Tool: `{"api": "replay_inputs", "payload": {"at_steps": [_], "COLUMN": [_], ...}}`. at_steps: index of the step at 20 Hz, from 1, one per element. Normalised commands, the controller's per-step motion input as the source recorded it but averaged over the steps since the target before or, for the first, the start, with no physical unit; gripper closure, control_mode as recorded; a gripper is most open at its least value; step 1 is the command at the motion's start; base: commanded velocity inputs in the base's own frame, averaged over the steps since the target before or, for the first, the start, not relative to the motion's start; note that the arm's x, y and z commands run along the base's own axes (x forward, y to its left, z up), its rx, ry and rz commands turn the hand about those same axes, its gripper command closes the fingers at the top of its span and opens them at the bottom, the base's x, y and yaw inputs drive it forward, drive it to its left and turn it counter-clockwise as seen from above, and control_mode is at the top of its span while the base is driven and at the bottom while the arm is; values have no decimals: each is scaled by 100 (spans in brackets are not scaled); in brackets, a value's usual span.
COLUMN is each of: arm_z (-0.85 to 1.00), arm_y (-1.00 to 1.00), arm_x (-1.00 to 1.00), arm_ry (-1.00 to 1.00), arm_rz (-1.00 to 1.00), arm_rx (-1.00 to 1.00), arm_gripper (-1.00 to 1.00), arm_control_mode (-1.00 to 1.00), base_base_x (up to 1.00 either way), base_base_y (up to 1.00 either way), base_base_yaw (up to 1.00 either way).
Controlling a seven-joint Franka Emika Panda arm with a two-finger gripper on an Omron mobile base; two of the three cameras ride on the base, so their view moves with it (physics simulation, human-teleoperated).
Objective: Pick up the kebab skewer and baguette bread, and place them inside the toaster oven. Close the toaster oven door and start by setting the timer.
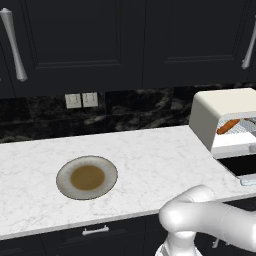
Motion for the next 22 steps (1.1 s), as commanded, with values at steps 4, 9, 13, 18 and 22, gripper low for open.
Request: {"api": "replay_inputs", "payload": {"at_steps": [4,9,13,18,22], "arm_z": [-24,-42,-51,-43,-26], "arm_y": [-12,-21,-5,0,-14], "arm_x": [-72,-85,-57,-18,-42], "arm_ry": [18,21,21,15,4], "arm_rz": [0,0,0,0,0], "arm_rx": [0,0,0,0,0], "arm_gripper": [-100,-100,-100,-100,-100], "arm_control_mode": [-100,-100,-100,-100,-100], "base_base_x": [0,0,0,0,0], "base_base_y": [0,0,0,0,0], "base_base_yaw": [0,0,0,0,0]}}
